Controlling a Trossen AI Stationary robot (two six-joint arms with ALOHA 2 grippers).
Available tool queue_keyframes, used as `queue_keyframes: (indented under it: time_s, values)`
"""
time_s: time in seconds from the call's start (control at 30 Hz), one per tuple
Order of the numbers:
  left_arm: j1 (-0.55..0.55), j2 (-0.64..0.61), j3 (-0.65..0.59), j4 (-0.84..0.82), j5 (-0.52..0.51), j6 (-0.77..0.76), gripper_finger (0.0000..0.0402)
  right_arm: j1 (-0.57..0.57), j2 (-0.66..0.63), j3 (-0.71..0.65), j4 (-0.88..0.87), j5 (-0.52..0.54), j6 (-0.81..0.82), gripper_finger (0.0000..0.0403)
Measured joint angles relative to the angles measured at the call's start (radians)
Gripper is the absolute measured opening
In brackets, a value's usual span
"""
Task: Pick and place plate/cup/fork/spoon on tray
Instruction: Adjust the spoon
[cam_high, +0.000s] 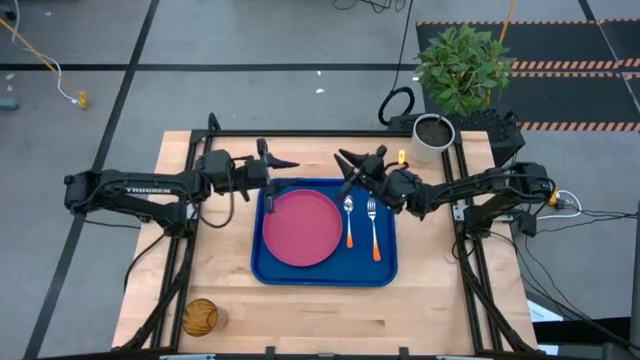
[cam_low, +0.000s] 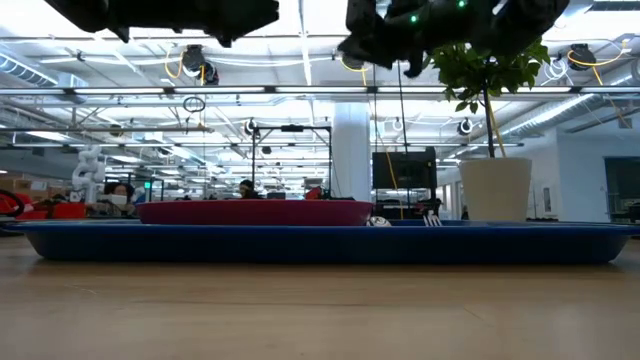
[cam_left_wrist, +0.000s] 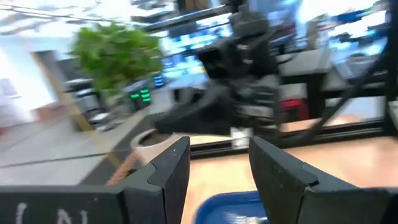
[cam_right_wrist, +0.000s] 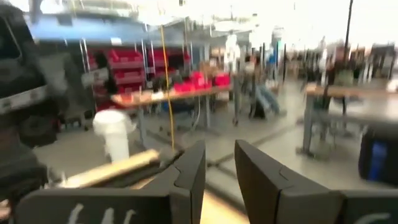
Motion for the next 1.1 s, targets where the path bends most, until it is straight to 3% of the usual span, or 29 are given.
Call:
queue_keyframes:
  time_s: [0.07,0.17,0.27,0.33,0.4,0.57,0.7,0.9,1.1]
  values:
    - [0.001,-0.008,0.000,-0.014,0.067,-0.020,0.0168,-0.008,0.000,-0.002,0.078,-0.006,-0.036,0.0080]
    - [0.001,-0.011,0.000,-0.034,0.135,-0.034,0.0168,-0.025,0.000,-0.002,0.141,-0.038,0.034,0.0082]
    - [0.001,-0.015,0.000,-0.077,0.139,-0.031,0.0168,-0.034,-0.001,-0.001,0.061,-0.065,0.093,0.0088]
    - [0.001,-0.016,0.000,-0.096,0.127,-0.029,0.0168,-0.025,-0.001,0.025,-0.126,0.000,0.183,0.0090]
    - [0.001,-0.016,0.000,-0.108,0.115,-0.040,0.0168,-0.014,0.001,0.097,-0.421,0.037,0.283,0.0090]
    - [0.001,-0.025,0.000,-0.145,0.110,-0.049,0.0168,0.016,0.071,0.384,-1.115,0.103,0.566,0.0091]
    - [0.001,-0.040,-0.001,-0.181,0.110,-0.050,0.0168,0.020,0.145,0.596,-1.442,0.091,0.718,0.0091]
    - [0.000,-0.089,-0.002,-0.230,0.110,-0.049,0.0168,-0.012,0.333,0.811,-1.818,-0.145,0.963,0.0091]
    - [-0.003,-0.143,-0.002,-0.270,0.112,-0.018,0.0168,-0.035,0.458,0.860,-2.072,-0.366,1.167,0.0091]
